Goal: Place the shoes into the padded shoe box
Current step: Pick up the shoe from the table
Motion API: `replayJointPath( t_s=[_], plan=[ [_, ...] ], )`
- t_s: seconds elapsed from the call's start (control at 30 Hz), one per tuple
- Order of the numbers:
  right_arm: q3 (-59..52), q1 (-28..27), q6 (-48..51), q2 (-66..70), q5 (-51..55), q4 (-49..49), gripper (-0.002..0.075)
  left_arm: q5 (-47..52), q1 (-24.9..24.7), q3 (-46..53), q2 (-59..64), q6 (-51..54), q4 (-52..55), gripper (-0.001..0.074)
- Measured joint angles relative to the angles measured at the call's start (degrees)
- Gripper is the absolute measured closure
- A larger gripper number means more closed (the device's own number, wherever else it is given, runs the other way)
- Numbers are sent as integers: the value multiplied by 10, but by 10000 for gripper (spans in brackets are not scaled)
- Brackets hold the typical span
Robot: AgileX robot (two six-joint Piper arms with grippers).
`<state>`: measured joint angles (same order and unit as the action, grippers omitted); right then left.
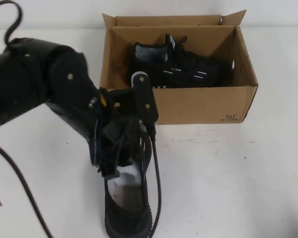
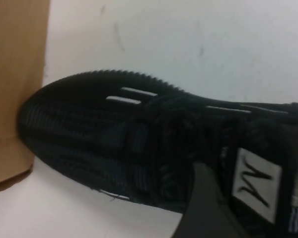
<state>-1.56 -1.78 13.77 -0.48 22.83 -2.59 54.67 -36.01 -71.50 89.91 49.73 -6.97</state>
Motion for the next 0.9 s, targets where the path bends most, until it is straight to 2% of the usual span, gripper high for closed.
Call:
replayJointPath(
  t_s=[0.47,0.9],
  plan=[
    [0,0,0,0,0,2,735,0,-3,-13,57,-25,38,363],
    [0,0,0,0,0,2,735,-3,-3,-13,63,-25,41,433]
  ],
)
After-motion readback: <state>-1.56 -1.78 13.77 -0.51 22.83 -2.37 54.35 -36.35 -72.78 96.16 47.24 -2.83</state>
